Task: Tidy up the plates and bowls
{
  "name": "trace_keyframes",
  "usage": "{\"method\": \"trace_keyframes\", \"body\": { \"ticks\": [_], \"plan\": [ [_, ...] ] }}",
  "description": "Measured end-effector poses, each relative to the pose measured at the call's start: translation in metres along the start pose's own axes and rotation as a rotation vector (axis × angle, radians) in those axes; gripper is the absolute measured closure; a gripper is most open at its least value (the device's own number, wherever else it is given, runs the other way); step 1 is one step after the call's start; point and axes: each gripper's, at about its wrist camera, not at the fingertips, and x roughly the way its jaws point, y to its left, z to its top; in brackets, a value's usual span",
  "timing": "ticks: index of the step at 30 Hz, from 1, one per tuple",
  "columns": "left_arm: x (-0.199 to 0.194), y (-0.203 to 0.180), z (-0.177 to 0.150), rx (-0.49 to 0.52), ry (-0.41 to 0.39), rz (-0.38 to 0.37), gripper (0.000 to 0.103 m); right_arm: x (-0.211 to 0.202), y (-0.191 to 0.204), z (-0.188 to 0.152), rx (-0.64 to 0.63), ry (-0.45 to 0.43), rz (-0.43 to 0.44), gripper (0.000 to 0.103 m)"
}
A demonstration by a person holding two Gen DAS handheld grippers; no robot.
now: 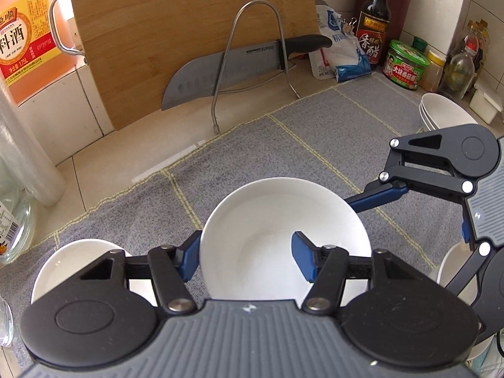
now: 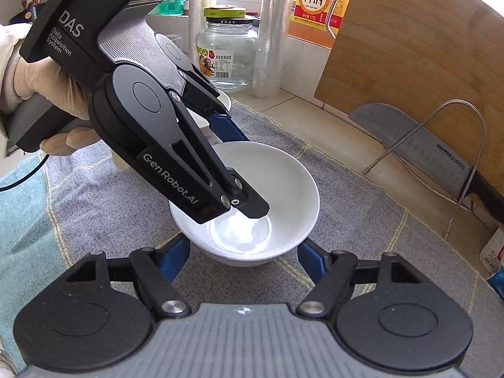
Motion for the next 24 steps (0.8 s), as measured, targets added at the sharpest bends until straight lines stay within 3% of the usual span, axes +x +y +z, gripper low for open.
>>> {"method": "trace_keyframes", "body": {
  "ticks": [12, 24],
  "plan": [
    [-0.009, -0.004, -0.002, -0.002, -0.009, -0.012, 0.043, -0.009, 0.002, 0.0, 0.014, 0.001, 0.007, 0.024],
    [-0.041, -0.032, 0.0, 0.02, -0.059, -0.019, 0.043, -0.045, 0.011, -0.006, 0.015, -0.018, -0.006, 0.024]
  ]
}}
